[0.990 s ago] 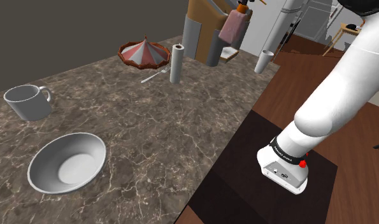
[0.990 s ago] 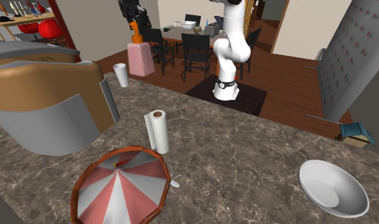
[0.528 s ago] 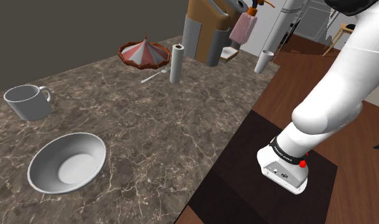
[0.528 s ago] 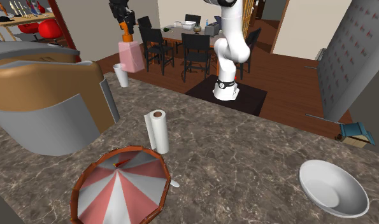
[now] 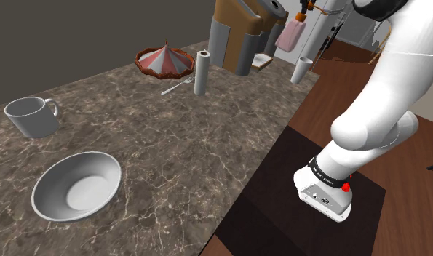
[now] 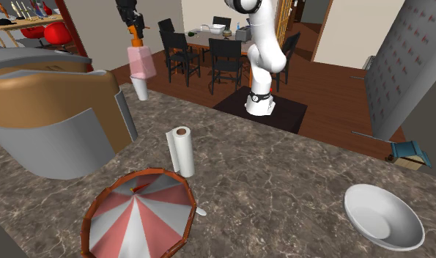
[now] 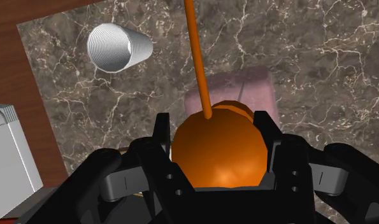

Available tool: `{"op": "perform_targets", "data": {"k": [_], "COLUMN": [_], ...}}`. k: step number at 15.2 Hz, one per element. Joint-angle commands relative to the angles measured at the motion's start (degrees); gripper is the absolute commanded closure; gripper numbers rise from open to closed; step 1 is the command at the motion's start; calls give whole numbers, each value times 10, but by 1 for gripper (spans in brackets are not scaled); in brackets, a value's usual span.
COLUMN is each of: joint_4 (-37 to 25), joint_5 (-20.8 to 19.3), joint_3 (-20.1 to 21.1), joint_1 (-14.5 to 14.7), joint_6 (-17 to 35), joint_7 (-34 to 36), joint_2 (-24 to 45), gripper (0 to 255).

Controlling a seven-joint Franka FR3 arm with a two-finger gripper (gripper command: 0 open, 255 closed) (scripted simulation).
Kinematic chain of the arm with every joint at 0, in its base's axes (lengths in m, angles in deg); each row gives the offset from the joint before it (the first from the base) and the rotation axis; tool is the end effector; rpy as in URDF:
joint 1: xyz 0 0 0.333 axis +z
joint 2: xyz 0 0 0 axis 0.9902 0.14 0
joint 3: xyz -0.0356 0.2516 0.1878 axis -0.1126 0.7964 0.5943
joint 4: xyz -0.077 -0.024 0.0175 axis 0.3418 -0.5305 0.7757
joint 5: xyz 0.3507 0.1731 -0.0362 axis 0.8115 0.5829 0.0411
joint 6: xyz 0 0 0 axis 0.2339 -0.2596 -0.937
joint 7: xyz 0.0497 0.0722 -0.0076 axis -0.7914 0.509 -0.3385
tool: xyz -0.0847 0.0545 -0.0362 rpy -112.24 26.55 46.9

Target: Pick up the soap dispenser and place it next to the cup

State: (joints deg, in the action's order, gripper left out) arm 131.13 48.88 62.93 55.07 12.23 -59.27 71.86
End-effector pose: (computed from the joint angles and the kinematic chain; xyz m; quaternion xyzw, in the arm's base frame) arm 0.4954 -0.3910 0.6337 0.9920 -0.0296 -0.0828 0.0910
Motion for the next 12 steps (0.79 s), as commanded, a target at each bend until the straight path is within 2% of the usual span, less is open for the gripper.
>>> {"op": "perform_targets", "data": {"k": [1, 12], "joint_4": [-59, 92], "joint_5": [11, 3], "joint_3": [-9, -6], "joint_1": [-26, -18], "joint_6": [-8, 98], "joint_7": [-33, -8], "joint_2": [44, 1], "gripper": [255, 255]}}
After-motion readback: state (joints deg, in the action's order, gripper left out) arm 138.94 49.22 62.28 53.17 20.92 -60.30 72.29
